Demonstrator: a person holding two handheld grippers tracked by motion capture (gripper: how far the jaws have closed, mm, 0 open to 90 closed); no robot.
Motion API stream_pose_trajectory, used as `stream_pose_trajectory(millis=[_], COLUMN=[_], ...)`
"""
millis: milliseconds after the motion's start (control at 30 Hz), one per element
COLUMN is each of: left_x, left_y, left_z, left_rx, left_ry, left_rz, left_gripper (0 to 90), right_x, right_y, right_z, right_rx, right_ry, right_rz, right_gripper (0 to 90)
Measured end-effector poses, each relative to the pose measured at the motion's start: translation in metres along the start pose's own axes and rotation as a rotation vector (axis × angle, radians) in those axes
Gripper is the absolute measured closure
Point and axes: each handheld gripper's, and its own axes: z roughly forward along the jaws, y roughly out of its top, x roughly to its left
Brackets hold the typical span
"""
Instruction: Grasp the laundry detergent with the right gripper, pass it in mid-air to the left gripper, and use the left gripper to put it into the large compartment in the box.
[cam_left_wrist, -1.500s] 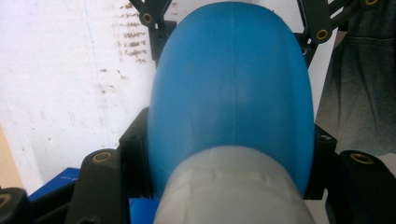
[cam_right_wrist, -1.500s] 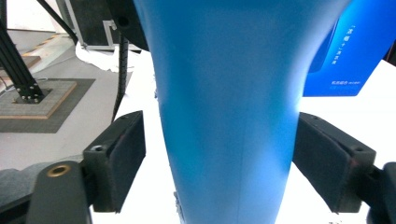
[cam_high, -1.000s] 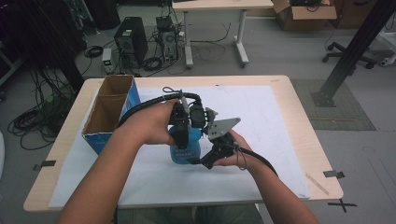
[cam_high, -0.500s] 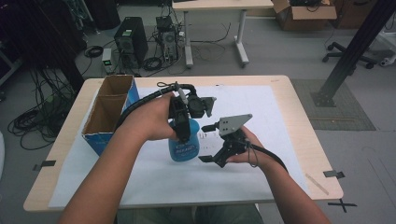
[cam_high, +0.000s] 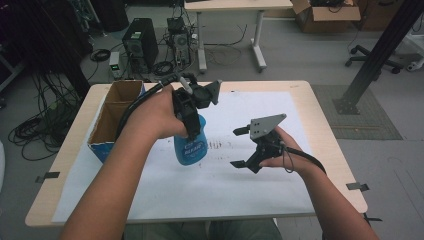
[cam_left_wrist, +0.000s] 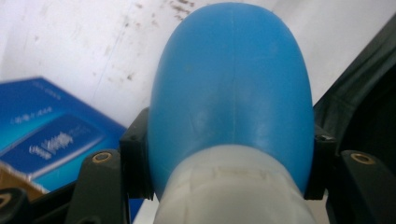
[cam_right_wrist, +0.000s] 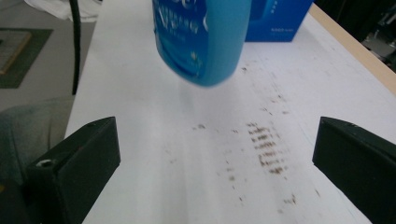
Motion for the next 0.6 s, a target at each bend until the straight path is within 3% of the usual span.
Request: stream_pose_trajectory(millis=[333, 600], left_x=[0.026, 0.050], left_y=[-0.009, -0.021], left_z=[-0.026, -0.054], left_rx=[0.001, 0.003], left_ry=[0.013, 0.022], left_rz=[-0.166, -0.310], left_gripper=[38.5, 38.5], right_x=[-0.010, -0.018], right_y=[-0.003, -0.006], right_z=[-0.023, -0.030], right_rx=[0.078, 0.130], right_ry=[-0.016, -0.015], right_rz=[-0.001, 0.008], right_gripper=[1.0, 1.3])
